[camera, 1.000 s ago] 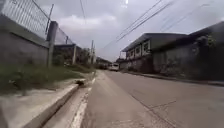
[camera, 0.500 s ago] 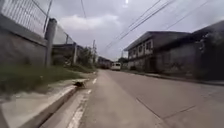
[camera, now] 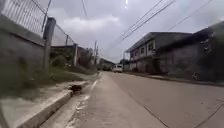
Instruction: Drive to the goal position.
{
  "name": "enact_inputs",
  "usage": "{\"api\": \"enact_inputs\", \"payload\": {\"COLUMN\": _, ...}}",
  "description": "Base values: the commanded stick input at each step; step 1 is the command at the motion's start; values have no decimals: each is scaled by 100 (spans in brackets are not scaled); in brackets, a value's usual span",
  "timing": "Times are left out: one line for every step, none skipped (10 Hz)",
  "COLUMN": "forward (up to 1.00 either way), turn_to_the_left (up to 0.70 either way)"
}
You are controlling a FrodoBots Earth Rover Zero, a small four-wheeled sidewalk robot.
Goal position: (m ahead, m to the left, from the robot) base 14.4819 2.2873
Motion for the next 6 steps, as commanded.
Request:
{"api": "enact_inputs", "payload": {"forward": 70, "turn_to_the_left": 0}}
{"api": "enact_inputs", "payload": {"forward": 70, "turn_to_the_left": 0}}
{"api": "enact_inputs", "payload": {"forward": 70, "turn_to_the_left": 0}}
{"api": "enact_inputs", "payload": {"forward": 70, "turn_to_the_left": 0}}
{"api": "enact_inputs", "payload": {"forward": 70, "turn_to_the_left": 1}}
{"api": "enact_inputs", "payload": {"forward": 70, "turn_to_the_left": 3}}
